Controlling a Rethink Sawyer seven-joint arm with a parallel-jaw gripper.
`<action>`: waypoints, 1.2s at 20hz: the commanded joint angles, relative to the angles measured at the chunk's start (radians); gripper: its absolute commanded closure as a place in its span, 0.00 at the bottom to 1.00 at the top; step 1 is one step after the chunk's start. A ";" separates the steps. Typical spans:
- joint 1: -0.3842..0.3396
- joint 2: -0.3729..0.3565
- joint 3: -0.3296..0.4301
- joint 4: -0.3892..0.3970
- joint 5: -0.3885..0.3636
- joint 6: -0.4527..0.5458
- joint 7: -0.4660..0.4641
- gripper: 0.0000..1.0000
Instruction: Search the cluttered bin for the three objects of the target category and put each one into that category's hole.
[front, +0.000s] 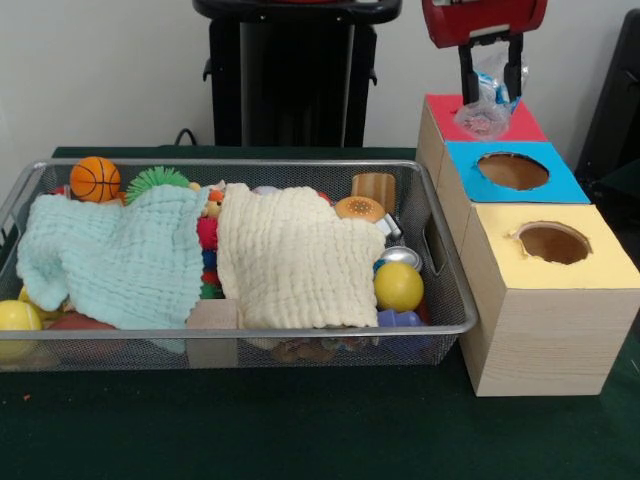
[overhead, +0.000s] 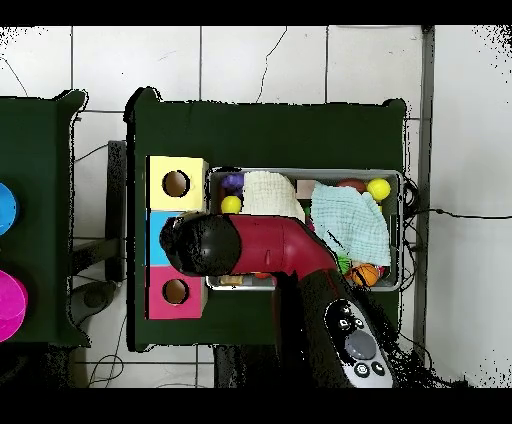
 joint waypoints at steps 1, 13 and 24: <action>-0.014 0.092 -0.050 0.070 0.069 0.142 0.184 1.00; -0.023 0.166 -0.040 0.064 0.103 0.134 0.147 1.00; -0.029 0.208 -0.015 0.085 0.131 0.120 0.125 1.00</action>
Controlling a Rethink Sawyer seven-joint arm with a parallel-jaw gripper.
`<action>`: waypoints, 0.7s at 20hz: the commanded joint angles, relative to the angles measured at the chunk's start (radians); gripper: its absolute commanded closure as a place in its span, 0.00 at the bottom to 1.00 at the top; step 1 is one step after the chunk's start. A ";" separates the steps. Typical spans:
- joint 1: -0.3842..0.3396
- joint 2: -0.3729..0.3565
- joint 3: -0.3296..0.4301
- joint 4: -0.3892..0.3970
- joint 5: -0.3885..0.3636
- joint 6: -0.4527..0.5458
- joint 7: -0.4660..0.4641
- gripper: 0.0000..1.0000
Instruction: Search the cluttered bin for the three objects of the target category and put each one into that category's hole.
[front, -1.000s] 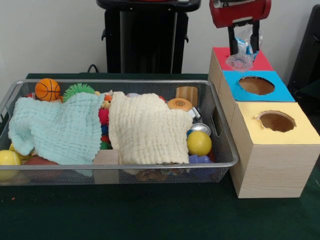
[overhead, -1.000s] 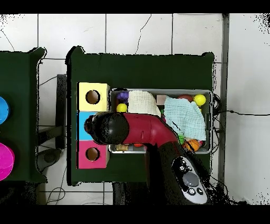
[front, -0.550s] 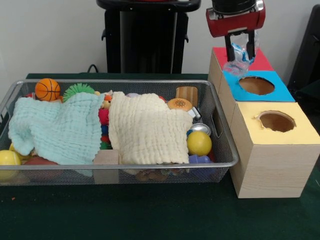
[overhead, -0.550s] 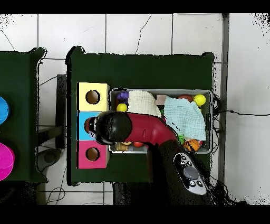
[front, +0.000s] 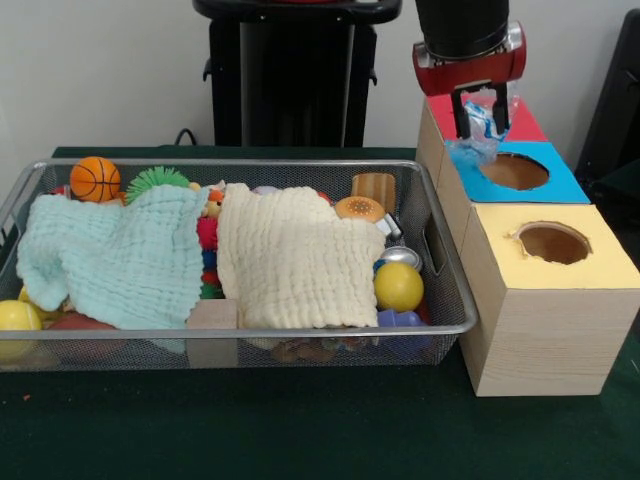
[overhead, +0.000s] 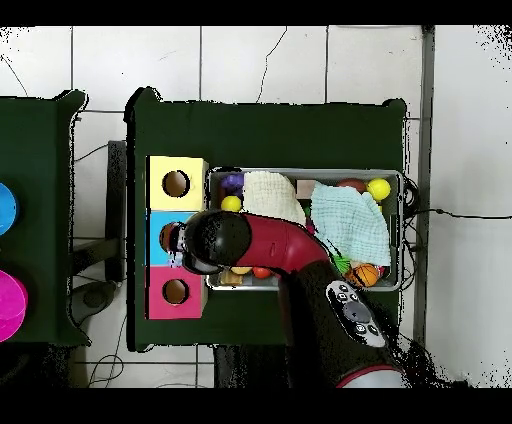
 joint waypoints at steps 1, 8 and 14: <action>-0.023 0.050 0.008 0.088 0.055 0.094 0.127 1.00; -0.006 0.049 0.021 0.114 0.084 0.079 0.141 1.00; 0.017 0.040 0.035 0.141 0.119 0.073 0.150 1.00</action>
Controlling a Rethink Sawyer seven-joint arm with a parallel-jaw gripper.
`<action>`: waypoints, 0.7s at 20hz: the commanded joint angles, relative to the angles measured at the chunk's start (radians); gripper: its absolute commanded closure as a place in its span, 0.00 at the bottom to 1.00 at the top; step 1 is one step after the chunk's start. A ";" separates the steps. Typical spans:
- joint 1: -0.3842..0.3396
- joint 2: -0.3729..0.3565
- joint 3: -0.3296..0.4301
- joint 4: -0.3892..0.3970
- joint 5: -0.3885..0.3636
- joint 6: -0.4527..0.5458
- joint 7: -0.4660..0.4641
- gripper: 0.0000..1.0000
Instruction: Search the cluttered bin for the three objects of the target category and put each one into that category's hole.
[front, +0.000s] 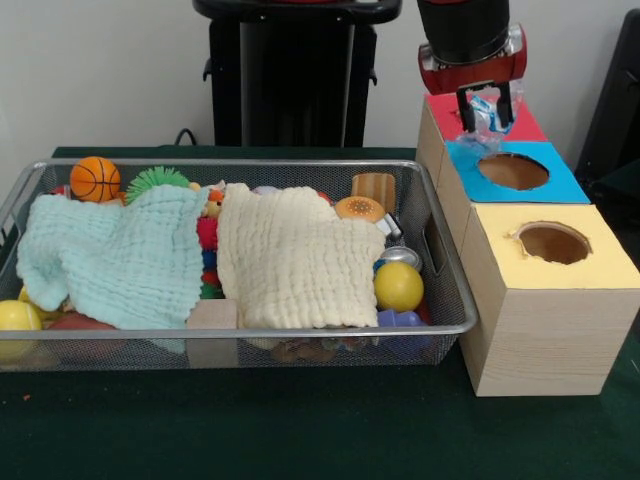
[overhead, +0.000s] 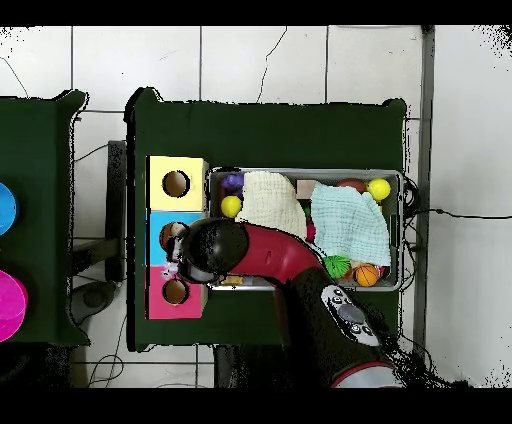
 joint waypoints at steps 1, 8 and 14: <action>0.012 0.019 0.039 0.090 0.068 0.070 0.149 1.00; 0.027 0.028 0.041 0.058 0.086 0.070 0.134 1.00; 0.019 0.063 0.042 0.008 0.077 0.064 0.106 1.00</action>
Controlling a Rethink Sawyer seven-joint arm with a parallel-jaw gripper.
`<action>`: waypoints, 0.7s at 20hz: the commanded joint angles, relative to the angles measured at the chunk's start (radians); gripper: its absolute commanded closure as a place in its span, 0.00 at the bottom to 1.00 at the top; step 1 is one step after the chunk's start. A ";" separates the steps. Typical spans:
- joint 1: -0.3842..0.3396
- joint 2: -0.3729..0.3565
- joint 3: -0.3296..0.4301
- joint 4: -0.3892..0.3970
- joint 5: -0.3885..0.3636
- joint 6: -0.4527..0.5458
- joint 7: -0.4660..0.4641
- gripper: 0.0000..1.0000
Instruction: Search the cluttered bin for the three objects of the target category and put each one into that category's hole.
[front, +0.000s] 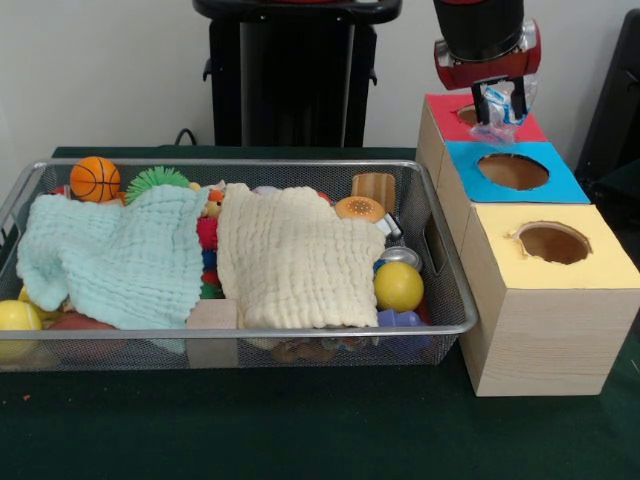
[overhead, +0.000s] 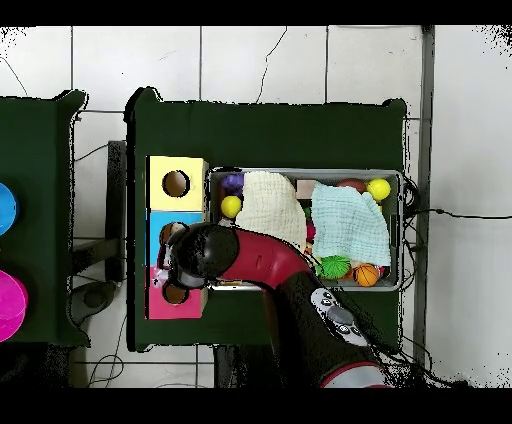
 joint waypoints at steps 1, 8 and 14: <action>-0.006 0.067 0.046 -0.024 0.042 0.056 0.103 1.00; -0.014 0.024 0.083 -0.022 0.057 0.018 0.089 1.00; -0.015 -0.005 0.106 -0.030 0.058 0.002 0.085 1.00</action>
